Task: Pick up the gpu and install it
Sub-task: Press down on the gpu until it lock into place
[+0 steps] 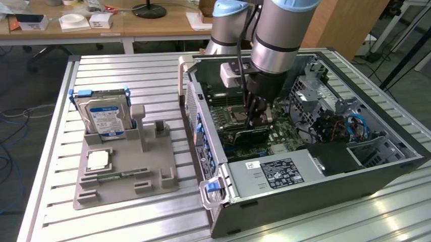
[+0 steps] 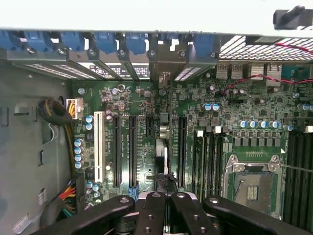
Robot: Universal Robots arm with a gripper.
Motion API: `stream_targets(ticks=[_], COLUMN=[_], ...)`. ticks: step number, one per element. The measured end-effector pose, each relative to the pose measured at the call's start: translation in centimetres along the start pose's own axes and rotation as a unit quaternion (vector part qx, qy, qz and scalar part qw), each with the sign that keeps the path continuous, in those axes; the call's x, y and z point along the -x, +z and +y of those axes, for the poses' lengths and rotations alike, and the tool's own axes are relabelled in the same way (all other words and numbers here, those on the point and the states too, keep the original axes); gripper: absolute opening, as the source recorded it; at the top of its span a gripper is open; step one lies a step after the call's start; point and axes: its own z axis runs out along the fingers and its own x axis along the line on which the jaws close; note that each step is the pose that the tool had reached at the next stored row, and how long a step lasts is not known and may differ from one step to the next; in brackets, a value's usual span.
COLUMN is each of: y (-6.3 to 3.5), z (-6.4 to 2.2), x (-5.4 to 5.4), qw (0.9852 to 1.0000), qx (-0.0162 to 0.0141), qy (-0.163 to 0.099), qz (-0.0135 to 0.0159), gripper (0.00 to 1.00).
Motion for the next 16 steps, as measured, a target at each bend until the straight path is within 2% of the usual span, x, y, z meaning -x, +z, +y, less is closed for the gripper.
stream_targets(ticks=[5, 12, 14, 16], y=[0.91, 1.57, 1.56, 1.12], z=[0.01, 0.03, 0.03, 0.01], x=[0.0, 0.0, 0.0, 0.0], qw=[1.0000, 1.0000, 1.0000, 1.0000], qx=[0.0000, 0.0002, 0.0001, -0.0002], qy=[0.000, 0.000, 0.000, 0.000], qz=[0.0000, 0.0002, 0.0002, -0.0003], gripper=[0.11, 0.11, 0.11, 0.11])
